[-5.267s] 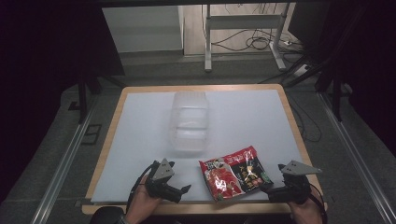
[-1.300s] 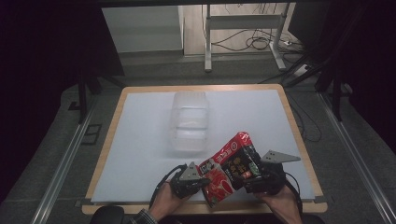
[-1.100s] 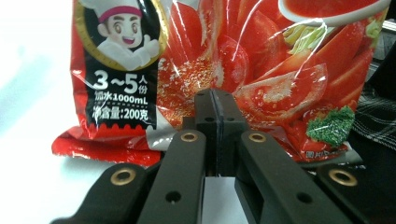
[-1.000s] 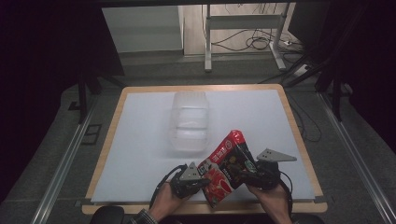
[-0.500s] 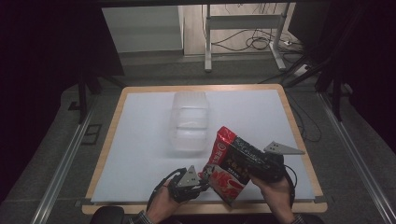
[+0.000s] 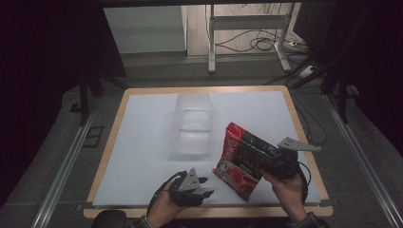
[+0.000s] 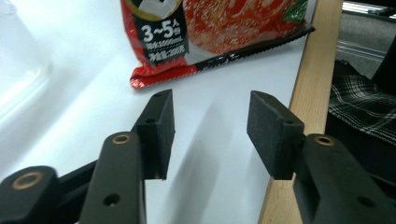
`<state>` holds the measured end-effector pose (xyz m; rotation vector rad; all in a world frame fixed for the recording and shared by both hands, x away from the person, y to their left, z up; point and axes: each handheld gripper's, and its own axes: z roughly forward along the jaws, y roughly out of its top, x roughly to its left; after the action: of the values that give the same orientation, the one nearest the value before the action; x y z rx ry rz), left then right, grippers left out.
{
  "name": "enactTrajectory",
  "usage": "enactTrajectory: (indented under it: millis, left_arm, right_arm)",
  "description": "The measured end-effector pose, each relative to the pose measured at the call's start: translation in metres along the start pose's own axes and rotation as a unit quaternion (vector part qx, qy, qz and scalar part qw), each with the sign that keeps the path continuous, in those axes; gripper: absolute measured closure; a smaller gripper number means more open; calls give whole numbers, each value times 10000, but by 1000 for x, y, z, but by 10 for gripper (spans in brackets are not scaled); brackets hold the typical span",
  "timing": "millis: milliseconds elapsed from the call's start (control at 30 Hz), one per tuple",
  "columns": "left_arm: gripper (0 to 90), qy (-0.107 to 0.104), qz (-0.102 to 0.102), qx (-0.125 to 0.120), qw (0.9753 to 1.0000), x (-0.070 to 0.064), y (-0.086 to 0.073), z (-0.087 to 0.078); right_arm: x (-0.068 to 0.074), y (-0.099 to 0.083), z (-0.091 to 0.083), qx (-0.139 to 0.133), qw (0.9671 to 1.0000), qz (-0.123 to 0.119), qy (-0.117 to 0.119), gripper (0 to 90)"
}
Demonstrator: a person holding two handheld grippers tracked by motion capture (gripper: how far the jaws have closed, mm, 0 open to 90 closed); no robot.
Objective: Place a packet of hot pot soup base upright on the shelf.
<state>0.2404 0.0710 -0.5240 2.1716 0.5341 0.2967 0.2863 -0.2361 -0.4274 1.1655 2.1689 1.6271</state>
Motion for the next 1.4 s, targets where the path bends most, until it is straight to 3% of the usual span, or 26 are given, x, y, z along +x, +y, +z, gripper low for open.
enactTrajectory:
  millis: [300, 567, 933, 1400]
  left_arm:
    - [373, 204, -17, 19, 9998, 0, -2, -11]
    - [279, 351, -106, 55, 9993, 3, -8, -19]
    - [178, 434, -506, -116, 9977, 7, -16, -33]
    - [83, 451, -789, -166, 9957, 9, -21, -40]
  right_arm:
    - [-3, 10, 1, 72, 10000, -46, 31, 743]
    - [-9, 21, -1, -34, 10000, -22, 17, 743]
    - [-20, 43, 6, -180, 9998, 14, -14, 743]
    - [-33, 71, 18, -290, 9995, 53, -118, 743]
